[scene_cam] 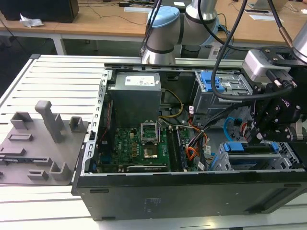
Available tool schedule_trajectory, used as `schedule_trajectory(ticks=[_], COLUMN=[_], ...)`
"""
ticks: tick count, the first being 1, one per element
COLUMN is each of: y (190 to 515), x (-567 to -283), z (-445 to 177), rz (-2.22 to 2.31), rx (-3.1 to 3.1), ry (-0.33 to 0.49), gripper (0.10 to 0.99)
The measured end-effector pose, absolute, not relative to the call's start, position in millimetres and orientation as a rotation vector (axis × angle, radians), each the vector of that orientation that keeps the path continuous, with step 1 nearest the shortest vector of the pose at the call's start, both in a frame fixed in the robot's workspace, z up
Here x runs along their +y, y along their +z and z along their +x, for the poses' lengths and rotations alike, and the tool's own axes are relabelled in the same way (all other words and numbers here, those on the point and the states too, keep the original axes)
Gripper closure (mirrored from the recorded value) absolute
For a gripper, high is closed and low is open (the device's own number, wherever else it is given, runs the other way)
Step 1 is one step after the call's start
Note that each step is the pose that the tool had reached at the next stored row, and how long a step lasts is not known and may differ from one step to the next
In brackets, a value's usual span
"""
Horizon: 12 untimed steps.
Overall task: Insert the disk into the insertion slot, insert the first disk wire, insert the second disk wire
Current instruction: 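Insert the first disk wire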
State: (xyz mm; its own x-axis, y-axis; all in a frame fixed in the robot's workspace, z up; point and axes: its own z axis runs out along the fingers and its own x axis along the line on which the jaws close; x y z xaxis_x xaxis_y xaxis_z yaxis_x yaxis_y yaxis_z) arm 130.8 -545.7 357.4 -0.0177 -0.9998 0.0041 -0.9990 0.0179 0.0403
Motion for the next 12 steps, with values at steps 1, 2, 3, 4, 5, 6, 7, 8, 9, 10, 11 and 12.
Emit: schedule_trajectory(ticks=[1,2,3,4,5,6,7,8,9,10,11,12], y=[357.4,357.3,357.3,357.3,357.3,357.4,358.0,359.0,366.2,372.7,373.2,373.2], x=[-545.7,-545.7,-545.7,-545.7,-545.7,-545.7,-545.8,-545.8,-545.7,-545.7,-545.7,-545.7], z=[130.9,130.9,130.9,130.9,130.9,130.9,130.9,131.0,130.9,131.0,131.0,130.9], rz=[2.18,2.18,2.18,2.18,2.18,2.18,2.179,2.179,2.179,2.179,2.179,2.179], rx=[-2.219,-2.219,-2.219,-2.219,-2.219,-2.219,-2.219,-2.219,-2.219,-2.218,-2.218,-2.218], ry=[-0.04,-0.04,-0.04,-0.04,-0.04,-0.04,-0.04,-0.04,-0.04,-0.039,-0.039,-0.039], gripper=[0.973,0.918,0.851,0.784,0.784,0.784,0.784,0.784,0.784,0.784,0.784,0.784])
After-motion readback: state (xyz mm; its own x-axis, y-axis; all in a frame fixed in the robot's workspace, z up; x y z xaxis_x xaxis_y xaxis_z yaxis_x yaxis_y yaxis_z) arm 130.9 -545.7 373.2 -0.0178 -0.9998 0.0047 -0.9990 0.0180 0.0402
